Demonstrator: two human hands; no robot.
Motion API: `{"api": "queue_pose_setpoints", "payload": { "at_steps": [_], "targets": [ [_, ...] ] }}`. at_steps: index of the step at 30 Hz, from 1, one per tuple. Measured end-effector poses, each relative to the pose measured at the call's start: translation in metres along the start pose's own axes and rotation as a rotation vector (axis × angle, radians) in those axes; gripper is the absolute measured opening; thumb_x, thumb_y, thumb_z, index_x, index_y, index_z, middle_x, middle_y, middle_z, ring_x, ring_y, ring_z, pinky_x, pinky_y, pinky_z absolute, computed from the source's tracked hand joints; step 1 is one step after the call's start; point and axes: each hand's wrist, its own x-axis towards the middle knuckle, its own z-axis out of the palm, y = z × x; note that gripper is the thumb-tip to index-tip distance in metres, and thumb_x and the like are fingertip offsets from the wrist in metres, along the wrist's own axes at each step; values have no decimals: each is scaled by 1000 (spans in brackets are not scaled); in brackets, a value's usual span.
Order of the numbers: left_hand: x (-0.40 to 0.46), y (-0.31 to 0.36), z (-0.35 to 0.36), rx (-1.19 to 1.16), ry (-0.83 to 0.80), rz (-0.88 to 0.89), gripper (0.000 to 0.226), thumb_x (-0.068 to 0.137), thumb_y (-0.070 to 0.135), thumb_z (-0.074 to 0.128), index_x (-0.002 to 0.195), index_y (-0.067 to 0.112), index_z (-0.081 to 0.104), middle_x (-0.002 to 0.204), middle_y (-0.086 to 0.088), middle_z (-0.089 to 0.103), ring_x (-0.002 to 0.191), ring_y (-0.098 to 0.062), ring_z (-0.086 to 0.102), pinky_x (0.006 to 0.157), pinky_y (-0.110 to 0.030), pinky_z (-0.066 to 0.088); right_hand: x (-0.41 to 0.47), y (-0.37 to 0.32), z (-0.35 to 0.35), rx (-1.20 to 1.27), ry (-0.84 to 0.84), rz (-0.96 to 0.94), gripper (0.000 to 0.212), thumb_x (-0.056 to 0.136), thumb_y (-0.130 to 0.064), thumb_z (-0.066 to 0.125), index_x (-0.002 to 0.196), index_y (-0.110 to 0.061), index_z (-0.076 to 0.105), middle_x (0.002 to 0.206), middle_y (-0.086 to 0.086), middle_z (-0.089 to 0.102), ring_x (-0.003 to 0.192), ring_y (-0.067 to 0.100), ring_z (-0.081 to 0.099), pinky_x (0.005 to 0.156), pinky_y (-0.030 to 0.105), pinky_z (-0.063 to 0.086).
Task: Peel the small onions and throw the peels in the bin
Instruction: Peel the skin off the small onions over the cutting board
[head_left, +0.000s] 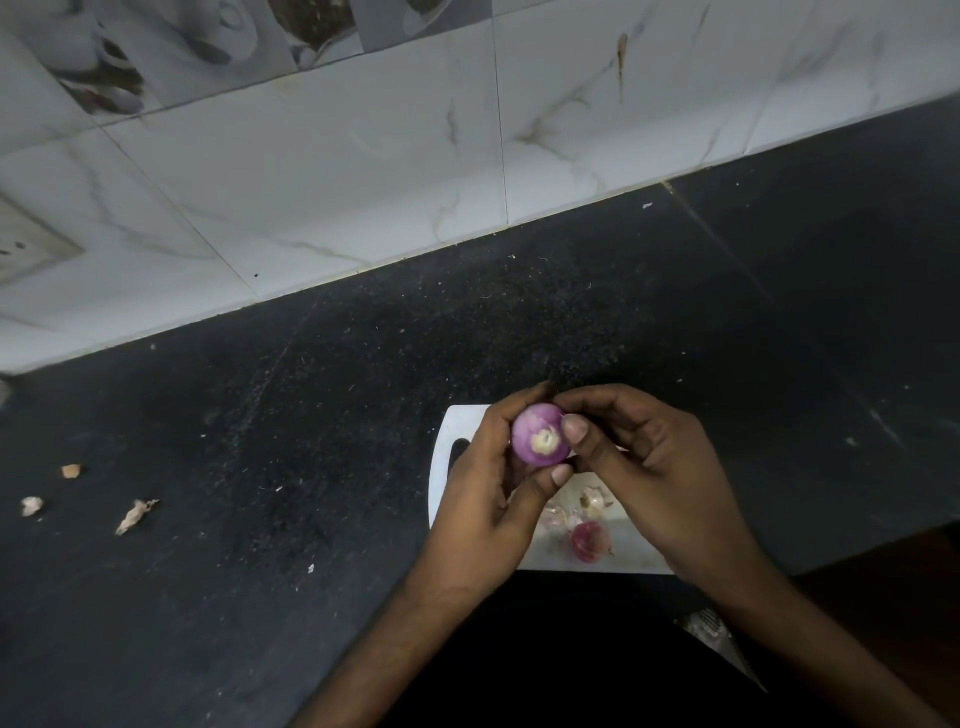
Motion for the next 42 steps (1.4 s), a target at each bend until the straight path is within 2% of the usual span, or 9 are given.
{"api": "queue_pose_setpoints", "payload": {
  "at_steps": [4, 12, 17, 23, 26, 29, 33, 38, 42],
  "targets": [
    [0, 1, 0, 42, 8, -18, 52, 94, 0, 65, 139, 19, 47, 126, 19, 64, 116, -12, 66, 95, -26, 52, 0, 1, -1, 0, -13, -9, 20, 98, -12, 66, 115, -16, 75, 108, -5, 79, 104, 14, 76, 90, 38, 63],
    [-1, 2, 0, 54, -22, -16, 50, 96, 7, 59, 142, 15, 41, 122, 28, 63, 103, 1, 67, 84, -21, 54, 0, 1, -1, -6, -24, 25, 18, 99, -10, 64, 113, -16, 75, 102, 1, 79, 90, 22, 77, 80, 44, 64],
    [-2, -1, -2, 69, -53, 9, 45, 99, 0, 55, 141, 7, 39, 114, 26, 63, 88, 0, 67, 73, -21, 53, 2, 2, -3, -20, -12, 2, 16, 95, -10, 69, 107, -17, 78, 98, -3, 80, 90, 13, 77, 82, 30, 61],
    [-1, -3, -1, 45, -77, 19, 41, 100, -2, 50, 138, 8, 37, 108, 23, 57, 83, 0, 60, 74, -19, 49, 2, -3, -2, 123, 6, -46, 15, 90, -1, 71, 99, -9, 80, 91, 7, 80, 74, 31, 76, 69, 26, 62],
    [1, -1, 1, 56, -87, 36, 39, 100, -4, 49, 136, 4, 35, 107, 21, 55, 82, 2, 59, 74, -17, 49, 2, 0, -2, 74, 50, -77, 17, 88, 2, 73, 96, -11, 82, 92, 5, 79, 79, 21, 77, 73, 23, 60],
    [0, -2, 3, 56, -83, 54, 39, 100, -2, 49, 136, 5, 36, 109, 20, 55, 85, 0, 60, 75, -18, 50, 4, 3, -1, 27, 66, -87, 16, 87, 2, 75, 97, -9, 82, 93, 4, 79, 86, 18, 78, 77, 29, 61],
    [2, -1, 4, 63, -69, 73, 39, 100, -1, 49, 136, 6, 36, 111, 19, 54, 87, -5, 60, 76, -21, 50, 5, 1, -1, 46, 78, -96, 17, 88, 3, 74, 94, -10, 82, 88, 5, 78, 73, 24, 77, 69, 32, 62],
    [2, -2, 5, 52, -51, 86, 39, 100, -6, 48, 136, 5, 36, 112, 22, 56, 88, -5, 62, 74, -22, 52, 2, 0, -2, 51, 102, -53, 14, 87, -1, 77, 94, -12, 82, 88, 4, 80, 78, 24, 78, 74, 37, 64],
    [0, -2, 3, 28, -48, 79, 41, 100, -7, 48, 136, 8, 36, 115, 21, 57, 88, -6, 63, 76, -24, 52, 1, 0, -3, -64, 97, -67, 13, 87, -4, 78, 93, -16, 80, 84, -4, 80, 73, 14, 78, 72, 30, 62]
  ]
}}
